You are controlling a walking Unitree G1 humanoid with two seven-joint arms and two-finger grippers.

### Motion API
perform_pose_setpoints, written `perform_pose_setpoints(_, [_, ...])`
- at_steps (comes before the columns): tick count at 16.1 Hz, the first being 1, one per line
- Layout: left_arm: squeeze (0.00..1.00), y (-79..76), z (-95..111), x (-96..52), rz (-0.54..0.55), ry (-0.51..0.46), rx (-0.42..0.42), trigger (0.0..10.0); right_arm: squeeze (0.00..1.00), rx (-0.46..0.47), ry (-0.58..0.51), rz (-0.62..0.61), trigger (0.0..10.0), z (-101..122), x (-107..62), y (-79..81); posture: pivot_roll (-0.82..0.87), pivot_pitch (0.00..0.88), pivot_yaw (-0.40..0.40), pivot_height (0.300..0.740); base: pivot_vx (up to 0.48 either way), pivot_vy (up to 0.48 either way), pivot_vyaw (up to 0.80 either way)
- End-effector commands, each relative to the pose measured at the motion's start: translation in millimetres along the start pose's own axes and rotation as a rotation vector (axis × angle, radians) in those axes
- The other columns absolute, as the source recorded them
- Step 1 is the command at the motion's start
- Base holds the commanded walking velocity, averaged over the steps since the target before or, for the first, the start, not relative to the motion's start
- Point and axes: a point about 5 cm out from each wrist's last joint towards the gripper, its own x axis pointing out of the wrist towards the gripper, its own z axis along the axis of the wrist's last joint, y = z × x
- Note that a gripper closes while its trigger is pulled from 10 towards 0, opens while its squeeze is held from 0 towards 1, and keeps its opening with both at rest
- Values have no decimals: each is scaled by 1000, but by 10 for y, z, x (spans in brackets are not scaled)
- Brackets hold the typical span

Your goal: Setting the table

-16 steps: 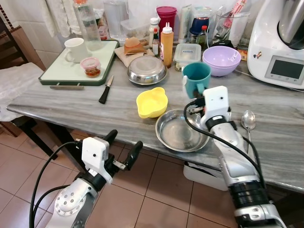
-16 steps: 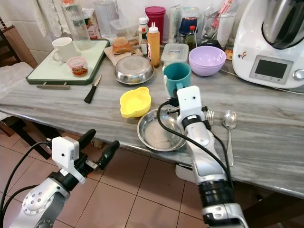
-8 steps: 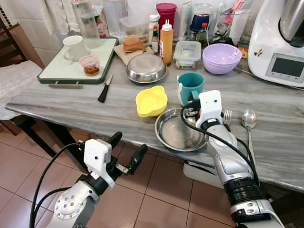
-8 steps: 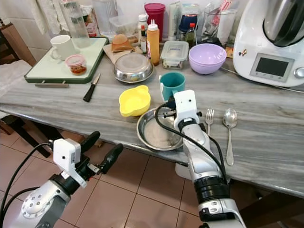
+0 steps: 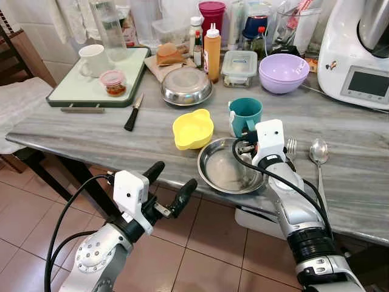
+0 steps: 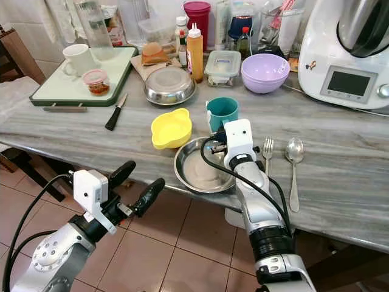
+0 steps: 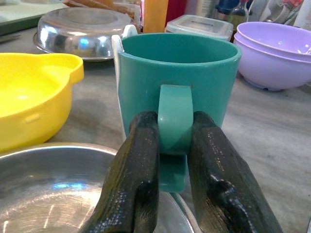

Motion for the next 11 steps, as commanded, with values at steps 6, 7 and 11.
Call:
perform_pose_setpoints(6, [0, 24, -37, -16, 13, 20, -6, 10000, 1000, 19, -18, 29, 10000, 29, 31, 19, -61, 112, 54, 740, 0, 0, 0])
perform_pose_setpoints(7, [0, 27, -43, -15, 13, 22, -5, 10000, 1000, 18, -18, 26, 10000, 30, 30, 9, -62, 111, 54, 740, 0, 0, 0])
perform_pose_setpoints(11, [0, 48, -57, -11, 14, 25, -3, 10000, 1000, 5, -28, 5, 10000, 56, 21, -54, -65, 106, 57, 740, 0, 0, 0])
